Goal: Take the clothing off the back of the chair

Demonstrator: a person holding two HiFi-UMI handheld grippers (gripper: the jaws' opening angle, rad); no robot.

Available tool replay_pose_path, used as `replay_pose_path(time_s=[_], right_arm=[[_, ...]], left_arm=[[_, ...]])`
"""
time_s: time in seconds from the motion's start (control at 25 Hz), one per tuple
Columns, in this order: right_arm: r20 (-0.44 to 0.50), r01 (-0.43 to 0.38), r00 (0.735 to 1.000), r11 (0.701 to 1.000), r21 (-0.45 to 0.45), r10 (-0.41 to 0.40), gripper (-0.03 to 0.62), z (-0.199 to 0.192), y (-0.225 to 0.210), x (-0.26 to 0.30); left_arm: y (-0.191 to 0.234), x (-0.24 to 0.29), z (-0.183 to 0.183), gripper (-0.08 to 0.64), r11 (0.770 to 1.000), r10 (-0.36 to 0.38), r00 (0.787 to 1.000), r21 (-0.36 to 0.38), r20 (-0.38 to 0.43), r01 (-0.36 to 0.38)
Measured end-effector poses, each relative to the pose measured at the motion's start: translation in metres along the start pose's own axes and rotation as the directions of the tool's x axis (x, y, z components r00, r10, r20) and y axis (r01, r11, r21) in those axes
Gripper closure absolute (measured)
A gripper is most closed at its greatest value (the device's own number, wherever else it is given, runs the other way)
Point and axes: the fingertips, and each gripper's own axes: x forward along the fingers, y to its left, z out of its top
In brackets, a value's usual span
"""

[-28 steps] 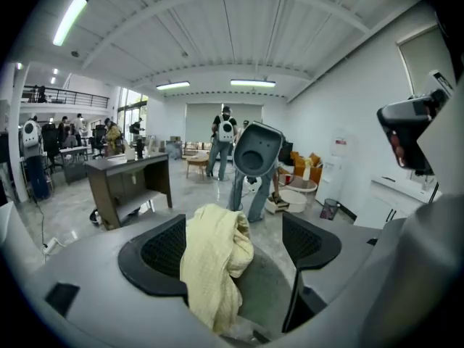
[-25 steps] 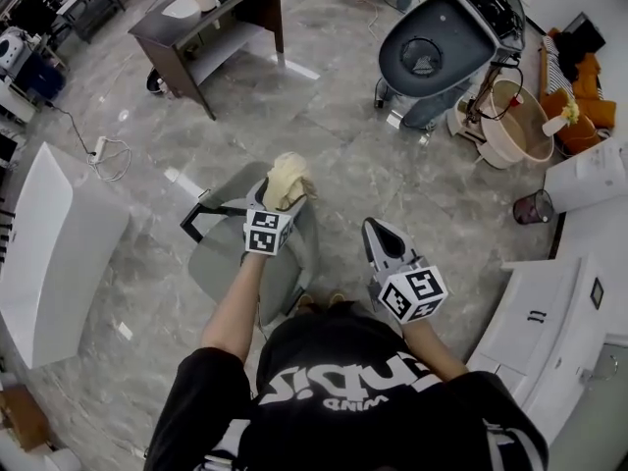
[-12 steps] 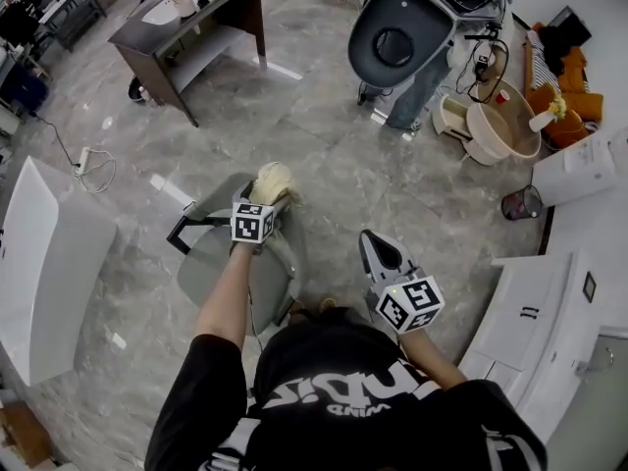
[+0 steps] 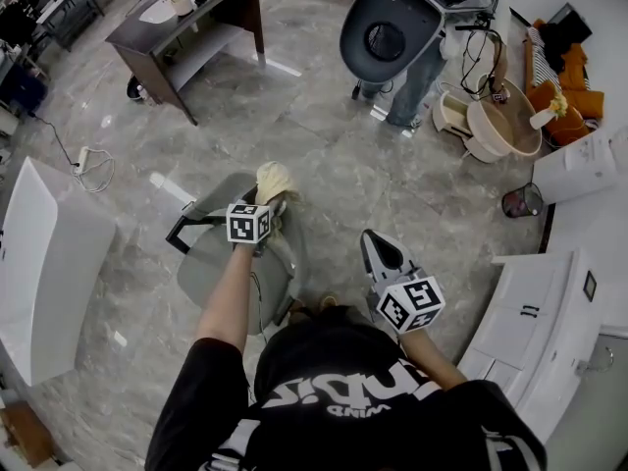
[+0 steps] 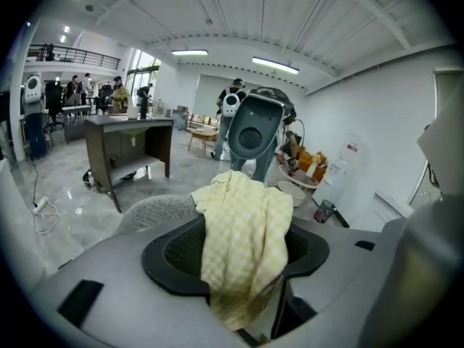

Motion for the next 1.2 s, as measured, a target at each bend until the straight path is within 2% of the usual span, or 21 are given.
replay_pose_path(time_s=[0.08, 0.16, 0.4, 0.6, 0.76, 0.96, 1.08, 1.2], right_arm=[[-0.001, -0.001, 1.0, 1.0, 0.003, 0.001, 0.578, -0.001, 0.001, 0.001], [-0.002, -0.004, 1.0, 1.0, 0.004, 0.004, 0.578, -0.001, 0.001, 0.001], [0.002, -0.008, 1.0, 1.0, 0.005, 0.008, 0.578, -0.001, 0.001, -0.001], [0.009, -0.011, 1.0, 1.0, 0.003, 0.011, 0.578, 0.001, 0.001, 0.001], [0.017, -0.018, 1.0, 1.0, 0.001, 0.018, 0.578, 0.001, 0.003, -0.003], [0.03, -0.022, 0.999, 1.0, -0.004, 0.022, 0.578, 0.002, 0.002, -0.006], [0.04, -0.028, 0.999, 1.0, -0.004, 0.028, 0.578, 0.004, 0.005, -0.009], [0.051, -0.043, 0.998, 0.999, -0.008, 0.043, 0.578, 0.006, 0.01, -0.013]], left_arm=[[0.002, -0.003, 0.0, 0.349, 1.0, 0.019, 1.0, 0.01, -0.006, -0.019], [0.002, -0.005, -0.001, 0.389, 0.999, 0.036, 0.999, 0.027, -0.013, -0.036], [-0.005, -0.015, 0.009, 0.399, 0.998, 0.051, 0.999, 0.048, 0.013, -0.052], [-0.014, -0.042, 0.056, 0.399, 0.996, 0.06, 0.992, 0.061, 0.113, -0.067], [-0.029, -0.085, 0.114, 0.399, 0.992, 0.076, 0.972, 0.081, 0.222, -0.096], [-0.054, -0.147, 0.192, 0.397, 0.986, 0.071, 0.931, 0.114, 0.359, -0.119], [-0.063, -0.171, 0.212, 0.397, 0.986, 0.062, 0.916, 0.117, 0.397, -0.118], [-0.07, -0.19, 0.214, 0.397, 0.988, 0.063, 0.907, 0.105, 0.416, -0.117]])
